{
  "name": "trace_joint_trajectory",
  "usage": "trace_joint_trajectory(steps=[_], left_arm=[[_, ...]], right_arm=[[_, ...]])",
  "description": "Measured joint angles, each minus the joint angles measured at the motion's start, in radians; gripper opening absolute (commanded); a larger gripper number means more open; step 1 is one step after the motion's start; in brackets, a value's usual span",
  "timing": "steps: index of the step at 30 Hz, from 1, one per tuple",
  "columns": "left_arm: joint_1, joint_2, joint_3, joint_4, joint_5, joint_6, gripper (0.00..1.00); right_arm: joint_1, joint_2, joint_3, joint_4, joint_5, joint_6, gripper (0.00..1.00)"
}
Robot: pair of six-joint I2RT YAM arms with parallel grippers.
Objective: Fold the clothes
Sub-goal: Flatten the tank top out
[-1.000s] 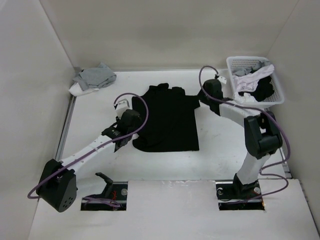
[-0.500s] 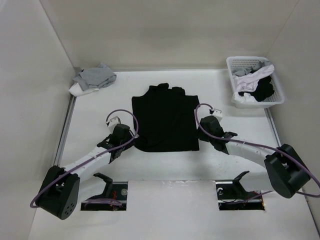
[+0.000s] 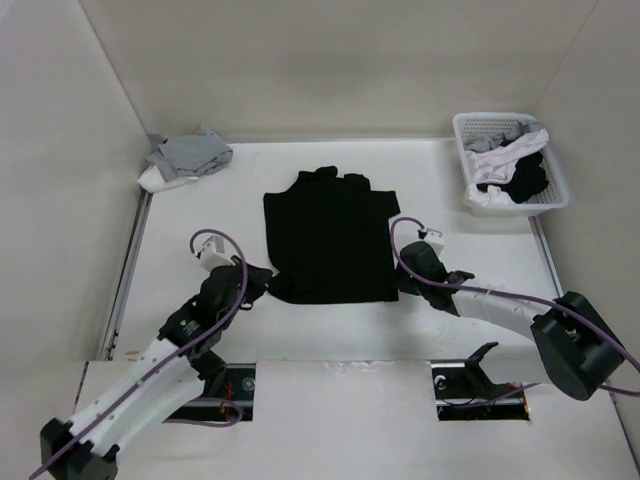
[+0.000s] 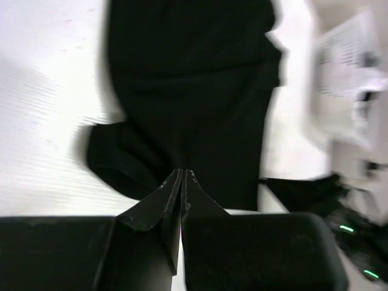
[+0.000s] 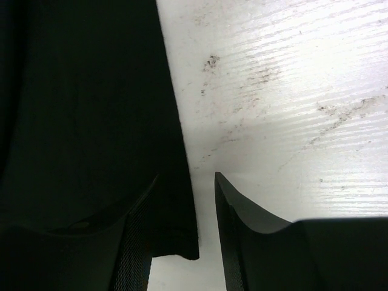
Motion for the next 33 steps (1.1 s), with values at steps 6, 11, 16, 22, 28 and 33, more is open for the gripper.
trace_joint_trajectory(steps=[6, 11, 16, 22, 28, 33], left_arm=[[-0.216, -0.081, 0.08, -0.248, -0.206, -0.146, 0.33], [-0.244, 0.222, 0.079, -0.227, -0.314, -0.116, 0.46], [-0.093, 0.444, 0.038, -0.012, -0.275, -0.013, 0.45], [0.032, 0.544, -0.009, 0.214, -0.182, 0.071, 0.46], [0.085, 0.601, -0.035, 0.417, -0.082, 0.119, 0.44], [0.102, 0.596, -0.068, 0.488, -0.024, 0.125, 0.37]], right_arm=[[0.028, -0.028, -0.007, -0.015, 0.0, 0.009, 0.52], [0.05, -0.073, -0.007, -0.079, 0.024, 0.031, 0.46], [0.09, -0.135, -0.007, -0.147, 0.036, 0.076, 0.45], [0.097, -0.141, -0.008, -0.169, 0.037, 0.105, 0.45], [0.113, -0.103, -0.007, -0.172, 0.037, 0.113, 0.43], [0.126, -0.089, -0.007, -0.179, 0.037, 0.124, 0.47]])
